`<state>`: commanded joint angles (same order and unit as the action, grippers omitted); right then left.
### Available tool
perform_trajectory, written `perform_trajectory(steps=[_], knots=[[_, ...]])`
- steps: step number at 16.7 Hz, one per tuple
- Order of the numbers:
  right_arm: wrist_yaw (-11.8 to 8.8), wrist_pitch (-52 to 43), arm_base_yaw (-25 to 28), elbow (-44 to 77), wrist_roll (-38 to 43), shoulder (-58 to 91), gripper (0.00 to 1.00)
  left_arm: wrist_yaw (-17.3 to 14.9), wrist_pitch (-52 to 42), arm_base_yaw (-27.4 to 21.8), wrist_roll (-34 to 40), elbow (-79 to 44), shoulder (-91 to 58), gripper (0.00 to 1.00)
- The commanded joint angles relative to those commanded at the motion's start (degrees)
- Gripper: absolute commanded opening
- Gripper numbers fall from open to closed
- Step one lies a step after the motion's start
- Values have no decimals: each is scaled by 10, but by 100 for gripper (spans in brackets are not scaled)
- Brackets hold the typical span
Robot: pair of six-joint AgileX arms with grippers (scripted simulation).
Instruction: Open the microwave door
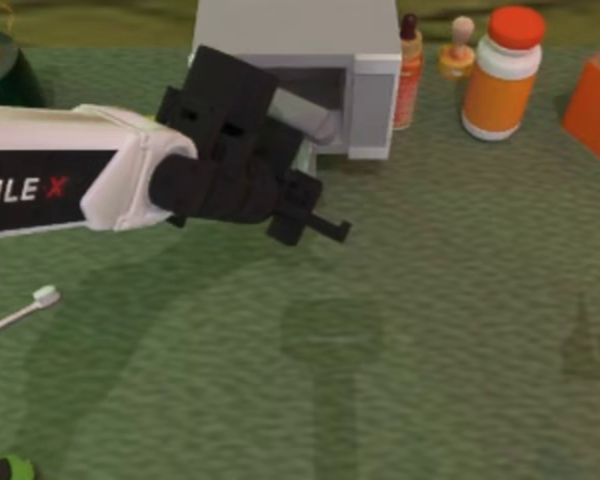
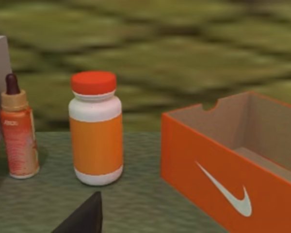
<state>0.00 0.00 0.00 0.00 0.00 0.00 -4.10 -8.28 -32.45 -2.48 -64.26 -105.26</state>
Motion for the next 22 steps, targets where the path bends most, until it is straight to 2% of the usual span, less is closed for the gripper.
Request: perform_trajectory(steps=[13, 22], knots=[[0, 0, 0, 0, 0, 0, 100, 0, 0, 0, 0, 0, 0, 0], [0, 0, 0, 0, 0, 0, 100, -26, 0, 13, -31, 15, 12, 0]])
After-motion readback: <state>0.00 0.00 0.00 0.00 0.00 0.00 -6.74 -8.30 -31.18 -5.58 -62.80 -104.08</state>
